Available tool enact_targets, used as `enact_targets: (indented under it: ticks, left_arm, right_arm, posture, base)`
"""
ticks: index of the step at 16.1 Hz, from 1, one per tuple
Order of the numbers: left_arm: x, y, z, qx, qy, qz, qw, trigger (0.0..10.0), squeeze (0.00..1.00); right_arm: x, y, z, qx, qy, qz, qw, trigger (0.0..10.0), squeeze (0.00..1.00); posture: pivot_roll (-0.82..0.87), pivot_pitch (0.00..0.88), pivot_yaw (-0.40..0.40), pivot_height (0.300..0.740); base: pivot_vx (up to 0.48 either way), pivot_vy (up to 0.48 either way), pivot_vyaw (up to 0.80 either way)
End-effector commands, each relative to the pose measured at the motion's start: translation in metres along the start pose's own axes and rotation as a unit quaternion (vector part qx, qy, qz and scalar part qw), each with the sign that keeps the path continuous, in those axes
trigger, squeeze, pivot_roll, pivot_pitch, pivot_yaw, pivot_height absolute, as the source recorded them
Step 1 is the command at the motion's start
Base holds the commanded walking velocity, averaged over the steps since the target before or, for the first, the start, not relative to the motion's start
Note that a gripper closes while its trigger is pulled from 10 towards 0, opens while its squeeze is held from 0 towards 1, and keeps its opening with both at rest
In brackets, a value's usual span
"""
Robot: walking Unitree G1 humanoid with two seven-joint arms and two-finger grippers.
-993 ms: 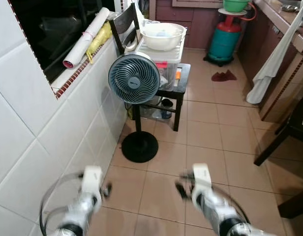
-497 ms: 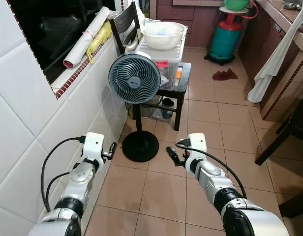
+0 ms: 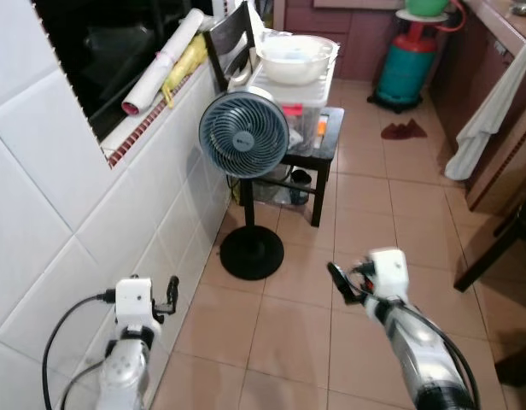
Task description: Setting the table
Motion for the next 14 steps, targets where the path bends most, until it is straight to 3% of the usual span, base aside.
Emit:
enact_targets:
  ticks: [1, 3, 4, 5, 6, 7, 10, 14]
  left_arm:
    - [0.007, -0.003, 0.003, -0.014, -0.009, -0.004, 1.0, 10.0, 0.0]
    - [0.006, -0.011, 0.019, -0.048, -0.015, -0.028, 0.998, 10.0, 0.0]
    - [-0.003, -0.007, 0.025, -0.058, -0.001, -0.037, 0.998, 10.0, 0.0]
    - [-0.004, -0.007, 0.026, -0.06, 0.0, -0.037, 0.998, 10.0, 0.0]
    - [-0.001, -0.004, 0.023, -0.053, 0.003, -0.033, 0.998, 10.0, 0.0]
    - [0.005, -0.006, 0.024, -0.055, -0.006, -0.028, 0.998, 10.0, 0.0]
    - [0.036, -0.009, 0.026, -0.092, -0.063, -0.056, 0.992, 10.0, 0.0]
    - [0.037, -0.01, 0.017, -0.043, -0.051, -0.031, 0.997, 10.0, 0.0]
  right_arm:
    - [0.008, 0.006, 0.001, 0.007, -0.012, 0.003, 1.0, 10.0, 0.0]
    - [0.003, 0.007, 0.015, -0.001, -0.008, -0.025, 1.0, 10.0, 0.0]
    - [-0.007, 0.015, 0.023, -0.014, -0.008, -0.041, 0.999, 10.0, 0.0]
    - [-0.008, 0.018, 0.024, -0.016, -0.01, -0.035, 0.999, 10.0, 0.0]
    - [-0.011, 0.025, 0.022, -0.019, -0.012, -0.063, 0.998, 10.0, 0.0]
    - [-0.01, 0.031, 0.02, -0.017, -0.016, -0.051, 0.998, 10.0, 0.0]
    - [-0.002, 0.051, 0.009, 0.014, -0.01, -0.06, 0.998, 10.0, 0.0]
    - [0.0, 0.05, 0.008, 0.023, -0.007, -0.038, 0.999, 10.0, 0.0]
  posture:
    - [-0.09, 0.021, 0.077, 0.74]
    - [-0.1, 0.064, 0.076, 0.74]
    - [-0.09, 0.073, 0.057, 0.74]
    - [-0.09, 0.073, 0.057, 0.74]
    - [-0.07, 0.067, 0.034, 0.74]
    - [-0.06, 0.059, 0.019, 0.74]
    - [-0.01, 0.084, -0.029, 0.74]
    - [-0.02, 0.059, -0.01, 0.74]
  base:
    - [0.0, 0.0, 0.0]
    - [0.0, 0.0, 0.0]
    - [0.0, 0.0, 0.0]
    - [0.0, 0.0, 0.0]
    - [0.0, 0.0, 0.0]
    - [0.0, 0.0, 0.0]
    - [0.0, 0.0, 0.0]
    - [0.0, 0.0, 0.0]
Point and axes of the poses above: a point about 5 cm out from each wrist's last joint towards the gripper, its own z axis pointing back from the gripper into the wrist, its own x axis along the axis of the wrist's last joint, y = z × x, the point moved 6 cm from there along -z, pointing out of the wrist towards the gripper, and after that the axes turned 13 degrees about -z, right-handed, at the moved point
